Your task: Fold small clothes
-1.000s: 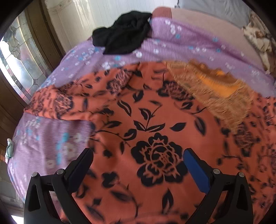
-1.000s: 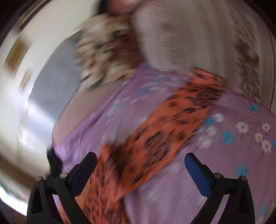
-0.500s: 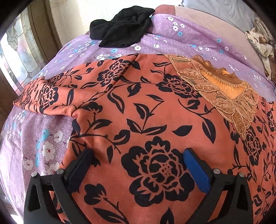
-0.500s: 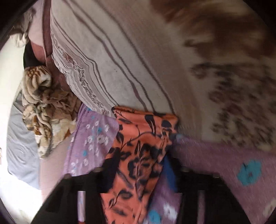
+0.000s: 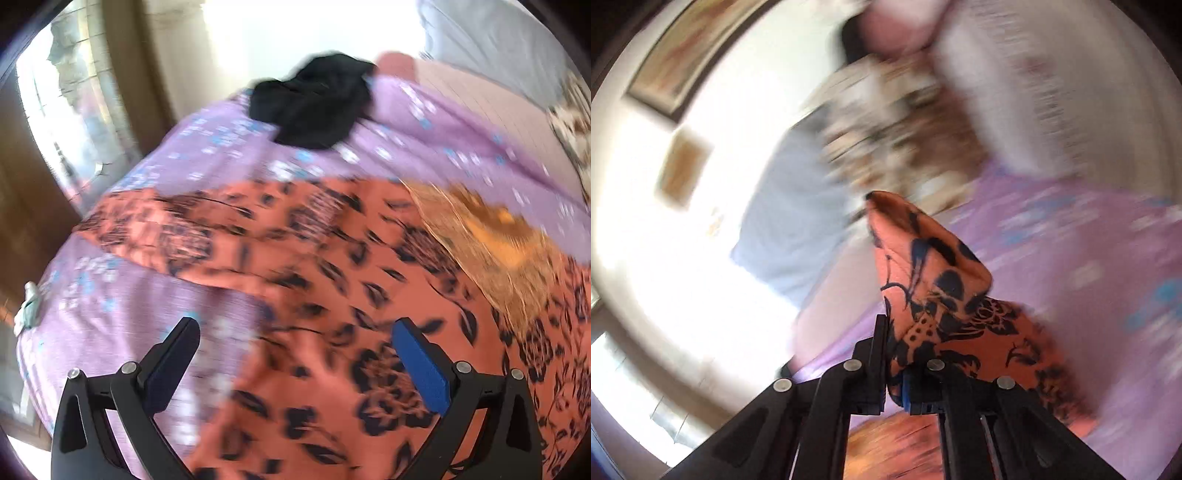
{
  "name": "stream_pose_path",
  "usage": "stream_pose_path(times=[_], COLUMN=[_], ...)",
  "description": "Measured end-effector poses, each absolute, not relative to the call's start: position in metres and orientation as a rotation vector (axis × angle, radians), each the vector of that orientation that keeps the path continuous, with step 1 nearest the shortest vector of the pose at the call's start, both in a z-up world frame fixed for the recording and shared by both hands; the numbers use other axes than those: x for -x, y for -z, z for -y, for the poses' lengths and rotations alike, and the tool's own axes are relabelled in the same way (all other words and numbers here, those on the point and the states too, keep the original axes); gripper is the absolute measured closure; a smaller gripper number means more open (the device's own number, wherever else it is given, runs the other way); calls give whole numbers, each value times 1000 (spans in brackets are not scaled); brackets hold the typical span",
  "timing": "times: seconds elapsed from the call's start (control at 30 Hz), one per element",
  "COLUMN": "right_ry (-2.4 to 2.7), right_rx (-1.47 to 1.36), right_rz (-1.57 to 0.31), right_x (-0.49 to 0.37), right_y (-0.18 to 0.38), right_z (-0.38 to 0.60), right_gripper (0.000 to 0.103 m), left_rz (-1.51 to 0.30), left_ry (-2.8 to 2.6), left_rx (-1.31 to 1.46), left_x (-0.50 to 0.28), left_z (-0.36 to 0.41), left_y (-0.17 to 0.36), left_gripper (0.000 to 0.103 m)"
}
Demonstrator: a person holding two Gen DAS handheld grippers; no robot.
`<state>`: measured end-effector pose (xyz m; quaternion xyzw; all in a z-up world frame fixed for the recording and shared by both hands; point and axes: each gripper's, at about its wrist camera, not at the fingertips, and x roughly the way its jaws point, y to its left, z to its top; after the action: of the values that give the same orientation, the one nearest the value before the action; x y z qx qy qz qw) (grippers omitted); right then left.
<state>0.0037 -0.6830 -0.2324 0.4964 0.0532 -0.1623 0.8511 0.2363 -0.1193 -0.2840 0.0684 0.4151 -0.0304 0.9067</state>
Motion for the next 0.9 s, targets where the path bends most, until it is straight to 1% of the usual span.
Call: stream_pose_path(times=[0.07,0.2,0.3,0.33,0.4,0.43,0.5,0.53,0.57,0.67,0.77,0.83,0.9], right_ry=[231,64,-19,-54,-85,-99,-131,-159,-173,-218,-163,-72,21], right_rx=[-1036,-1052,-1111,-1135,-1155,-1156,-1133,-1116,-1099,-1001,-943,-871,-809], right_rz=[-133,-197,-256,-290,-373,-435,-578,-624,-627,-613,-601,-600,-622], right_x=[-43,-125,-182,-205,-236,-248,-260,-266,-247,-229,-193,-163,-138], right_y=[214,211,228,239,255,263,276,279,283,274,260,255,255], right_z=[636,548,491,467,430,412,380,370,346,341,350,375,404], right_gripper=[97,97,97,94,93,88,51,22,21,21,21,21,23], left_rz=[-839,-838,-853,-851,-844,-842,-842,-847,-851,-848,-831,-823,-825], left_ry=[17,-83,-132,-147,-186,-204,-237,-244,-244,-238,-186,-134,-78], left_rx=[-126,-51,15,23,32,35,54,73,85,107,83,45,24], left_x=[-237,-243,-247,-249,-251,-253,-255,-257,-258,-258,-259,-259,-260], left_z=[104,63,35,29,12,6,-7,-13,-16,-16,0,17,34], left_y=[276,270,270,270,269,268,268,268,268,267,266,266,268], left_gripper=[0,0,0,0,0,0,0,0,0,0,0,0,0])
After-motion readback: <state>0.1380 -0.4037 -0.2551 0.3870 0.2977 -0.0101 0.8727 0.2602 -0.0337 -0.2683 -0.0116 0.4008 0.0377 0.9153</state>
